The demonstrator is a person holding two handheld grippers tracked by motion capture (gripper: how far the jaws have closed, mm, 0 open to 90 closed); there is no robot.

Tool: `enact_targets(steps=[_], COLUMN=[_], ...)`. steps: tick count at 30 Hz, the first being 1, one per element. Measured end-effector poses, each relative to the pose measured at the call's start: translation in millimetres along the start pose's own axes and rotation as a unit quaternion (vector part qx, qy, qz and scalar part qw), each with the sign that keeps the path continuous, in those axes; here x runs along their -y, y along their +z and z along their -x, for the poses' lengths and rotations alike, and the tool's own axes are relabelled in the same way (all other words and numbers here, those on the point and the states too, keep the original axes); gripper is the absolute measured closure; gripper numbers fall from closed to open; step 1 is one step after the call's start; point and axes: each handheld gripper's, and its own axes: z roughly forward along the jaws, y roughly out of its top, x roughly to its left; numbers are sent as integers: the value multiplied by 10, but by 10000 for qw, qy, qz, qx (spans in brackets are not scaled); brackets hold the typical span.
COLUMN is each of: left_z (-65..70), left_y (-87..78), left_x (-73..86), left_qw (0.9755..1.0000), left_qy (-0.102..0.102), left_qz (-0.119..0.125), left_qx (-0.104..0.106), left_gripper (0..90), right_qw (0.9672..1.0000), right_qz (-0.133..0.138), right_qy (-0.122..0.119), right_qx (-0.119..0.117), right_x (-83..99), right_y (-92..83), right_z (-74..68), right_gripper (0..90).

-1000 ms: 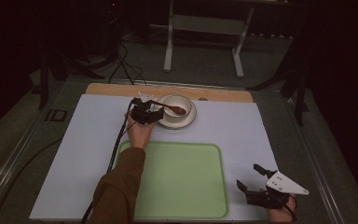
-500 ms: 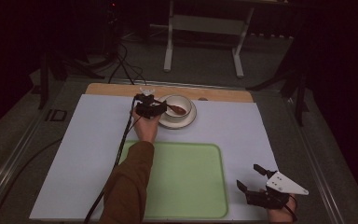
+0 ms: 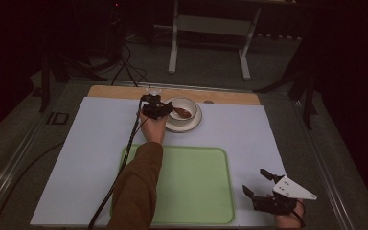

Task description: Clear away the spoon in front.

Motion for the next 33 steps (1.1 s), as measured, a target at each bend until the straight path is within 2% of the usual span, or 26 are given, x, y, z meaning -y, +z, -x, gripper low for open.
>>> enact_targets(steps=[3, 5, 7, 9, 15, 18, 20, 21, 22, 28, 31, 33], left_z=[15, 20, -2, -11, -10, -42, -42, -64, -69, -66, -81, -85], left_y=[-4, 1, 10, 11, 15, 52, 52, 86, 93, 101, 128, 142], left_x=[6, 16, 31, 34, 10, 7, 7, 8, 6, -25, -34, -45], left_qw=[10000, 9998, 9998, 9998, 9998, 9993, 9993, 9987, 9984, 9976, 9974, 9979], left_qy=[14, 101, 50, 38, -74, -319, -319, -485, -533, -616, -668, -619], left_qz=[-17, -128, -178, -169, -4, 47, 47, 60, 78, 203, 163, 127], left_qx=[17, -89, -74, -37, 192, 162, 162, 145, 151, 247, 194, 166], left_gripper=[419, 489, 512, 501, 389, 359, 353, 349, 349, 350, 348, 360], right_qw=[10000, 10000, 10000, 10000, 10000, 10000, 10000, 10000, 10000, 10000, 10000, 10000], right_qz=[2, -7, -6, -9, -30, -34, -28, -17, -22, -32, -37, -38], right_qy=[1, 6, 2, -10, 5, 2, 7, 9, 20, 22, 26, 20], right_qx=[-9, -10, -17, -18, -15, -13, -15, -20, -17, -33, -36, -39], right_x=[0, 0, -1, -1, 1, 1, 1, 3, 3, 2, 3, 2], right_y=[0, 3, 2, 1, 6, 4, 1, -1, -2, 4, 6, 5], right_z=[0, -3, -6, -7, -4, -7, -7, -2, 0, -2, -2, -2], right_gripper=[139, 139, 139, 139, 139, 139, 139, 139, 139, 139, 139, 139])
